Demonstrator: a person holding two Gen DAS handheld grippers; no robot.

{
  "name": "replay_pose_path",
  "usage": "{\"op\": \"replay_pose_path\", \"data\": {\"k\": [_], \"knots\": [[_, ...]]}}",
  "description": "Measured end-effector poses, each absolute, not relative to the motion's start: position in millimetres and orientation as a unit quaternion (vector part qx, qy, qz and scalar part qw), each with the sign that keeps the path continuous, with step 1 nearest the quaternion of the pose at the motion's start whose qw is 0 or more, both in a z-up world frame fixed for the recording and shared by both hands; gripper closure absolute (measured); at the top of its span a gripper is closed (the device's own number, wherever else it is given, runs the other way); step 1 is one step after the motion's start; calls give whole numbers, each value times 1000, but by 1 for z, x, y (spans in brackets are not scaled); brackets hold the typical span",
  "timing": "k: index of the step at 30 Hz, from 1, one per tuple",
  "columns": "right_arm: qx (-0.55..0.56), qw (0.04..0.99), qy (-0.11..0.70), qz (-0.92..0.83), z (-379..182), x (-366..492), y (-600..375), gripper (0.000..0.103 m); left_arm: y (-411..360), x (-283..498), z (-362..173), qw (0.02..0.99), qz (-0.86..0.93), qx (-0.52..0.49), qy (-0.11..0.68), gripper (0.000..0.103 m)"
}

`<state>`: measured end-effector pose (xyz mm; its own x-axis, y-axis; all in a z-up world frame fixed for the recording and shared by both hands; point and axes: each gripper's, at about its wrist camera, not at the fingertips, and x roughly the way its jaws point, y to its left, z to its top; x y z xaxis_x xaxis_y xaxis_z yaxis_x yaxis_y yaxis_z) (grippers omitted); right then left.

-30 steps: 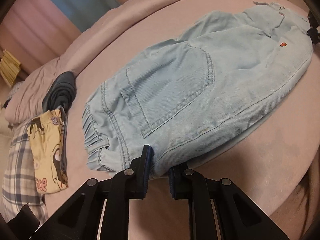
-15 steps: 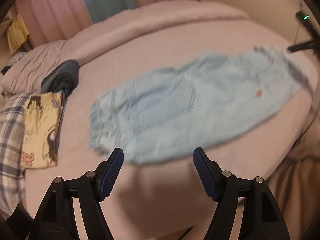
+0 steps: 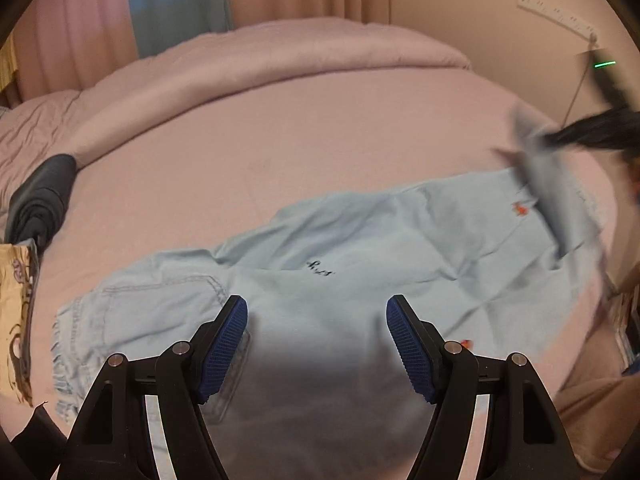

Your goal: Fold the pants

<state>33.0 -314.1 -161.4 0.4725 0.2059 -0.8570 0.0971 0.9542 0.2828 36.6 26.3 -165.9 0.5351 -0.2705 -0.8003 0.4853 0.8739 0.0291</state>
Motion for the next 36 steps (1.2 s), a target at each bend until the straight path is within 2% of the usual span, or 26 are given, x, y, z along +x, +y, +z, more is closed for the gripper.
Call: {"op": "replay_pose_path", "data": {"k": [3,5,9,13,14,17,18,19,20,21,22,25,28,31,34,35,36], "knots": [[204,886,417,15,-111,-38,-359,97,25,43,-180,857,-218,134,447,31],[225,890,396,-5,-109,-76,-379,97,25,45,-188,851,-221,134,457,31],[293,870,395,-26,-155,-144,-407,97,23,46,-198,846,-213,148,466,31],[339,841,421,-24,-193,-152,-409,92,17,52,-195,843,-209,148,474,31],[362,834,416,-24,-197,-148,-414,88,16,52,-195,843,-208,148,473,31],[424,821,382,-15,-197,-143,-419,65,9,57,-196,846,-198,151,472,31],[431,820,376,-17,-196,-137,-421,63,8,61,-199,848,-189,153,471,31],[427,819,382,-24,-195,-130,-423,63,9,64,-201,853,-174,156,467,31],[413,820,396,-38,-191,-122,-422,71,10,70,-203,859,-158,154,463,31],[388,823,411,-47,-185,-110,-419,90,11,74,-203,862,-147,149,461,31],[367,832,413,-45,-175,-103,-413,95,12,78,-203,865,-136,141,462,31],[332,875,351,-5,-122,-97,-410,97,12,85,-203,868,-116,139,463,31],[303,904,301,2,-95,-100,-411,97,10,87,-201,879,-82,169,439,30],[303,889,343,-26,-129,-93,-419,96,22,94,-204,882,-70,142,444,27],[300,851,423,-83,-188,-83,-442,88,27,98,-204,881,-67,145,445,20],[319,836,438,-85,-203,-87,-452,91,29,100,-202,880,-65,144,447,20],[350,833,423,-72,-205,-94,-457,90,30,101,-202,880,-66,141,449,20]]}}
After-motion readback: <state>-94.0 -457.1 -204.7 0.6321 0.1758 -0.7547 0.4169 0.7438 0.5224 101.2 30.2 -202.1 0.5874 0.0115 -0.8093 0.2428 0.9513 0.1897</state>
